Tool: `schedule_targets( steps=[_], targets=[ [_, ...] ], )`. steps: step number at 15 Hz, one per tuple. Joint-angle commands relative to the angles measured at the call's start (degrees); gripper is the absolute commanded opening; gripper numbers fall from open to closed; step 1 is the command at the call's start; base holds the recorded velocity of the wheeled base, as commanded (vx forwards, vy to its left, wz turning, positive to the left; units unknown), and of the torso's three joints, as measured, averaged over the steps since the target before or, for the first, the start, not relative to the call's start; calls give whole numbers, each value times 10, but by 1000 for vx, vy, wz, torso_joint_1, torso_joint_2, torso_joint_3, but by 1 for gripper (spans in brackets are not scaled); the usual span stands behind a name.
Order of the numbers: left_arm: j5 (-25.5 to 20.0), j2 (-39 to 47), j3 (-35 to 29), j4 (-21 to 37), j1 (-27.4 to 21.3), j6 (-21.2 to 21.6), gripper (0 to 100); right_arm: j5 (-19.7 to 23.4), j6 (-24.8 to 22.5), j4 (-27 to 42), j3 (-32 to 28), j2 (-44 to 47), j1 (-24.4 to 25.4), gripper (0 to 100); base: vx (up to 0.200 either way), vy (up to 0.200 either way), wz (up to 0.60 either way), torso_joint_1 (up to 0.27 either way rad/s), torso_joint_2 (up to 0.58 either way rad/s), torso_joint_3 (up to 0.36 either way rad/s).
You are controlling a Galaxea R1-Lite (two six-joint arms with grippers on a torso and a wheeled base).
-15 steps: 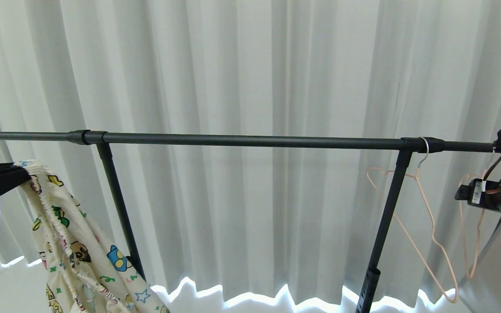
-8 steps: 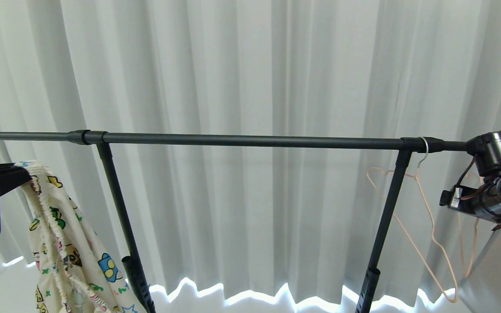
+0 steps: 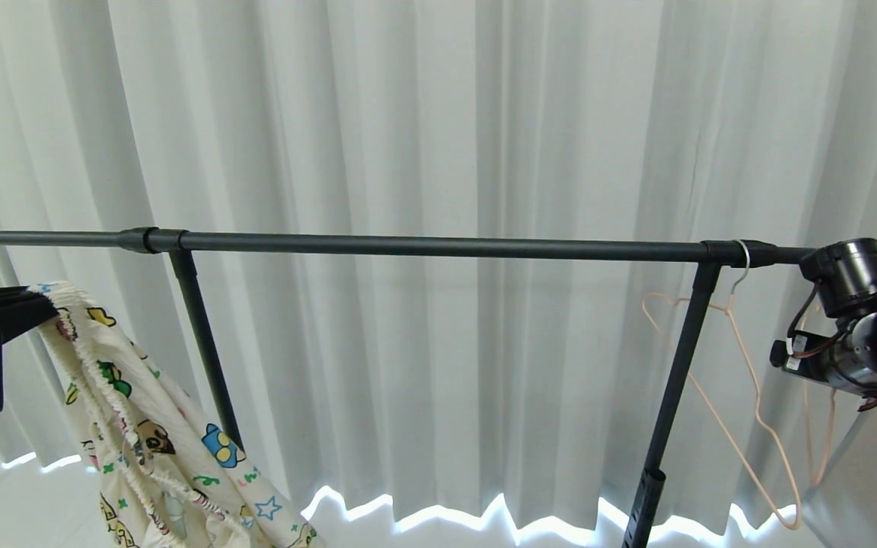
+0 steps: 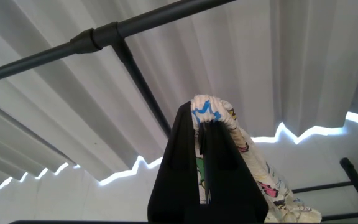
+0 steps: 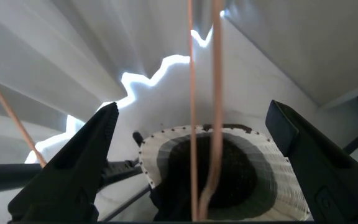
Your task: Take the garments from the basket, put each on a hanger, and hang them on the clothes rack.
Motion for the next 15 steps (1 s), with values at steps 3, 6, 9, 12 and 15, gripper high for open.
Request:
schedule_targets(
  steps=[3, 6, 9, 12, 15],
  targets=[
    [0, -8, -1, 0, 0, 0, 0, -1, -1, -30, 50, -21, 8, 100, 0, 0, 0, 0, 0, 0],
    [0, -13, -2, 0, 0, 0, 0, -1, -14, -67, 84, -35, 9, 100, 0, 0, 0, 0, 0, 0],
    [0, -13, -2, 0, 0, 0, 0, -1, -33, -91, 85, -38, 9, 100, 0, 0, 0, 0, 0, 0],
    [0, -15, -3, 0, 0, 0, 0, -1, -49, -100, 85, -36, 9, 100, 0, 0, 0, 0, 0, 0],
    [0, -20, -2, 0, 0, 1, 0, 1, -50, -99, 85, -32, 9, 0, 0, 0, 0, 0, 0, 0]
  ],
)
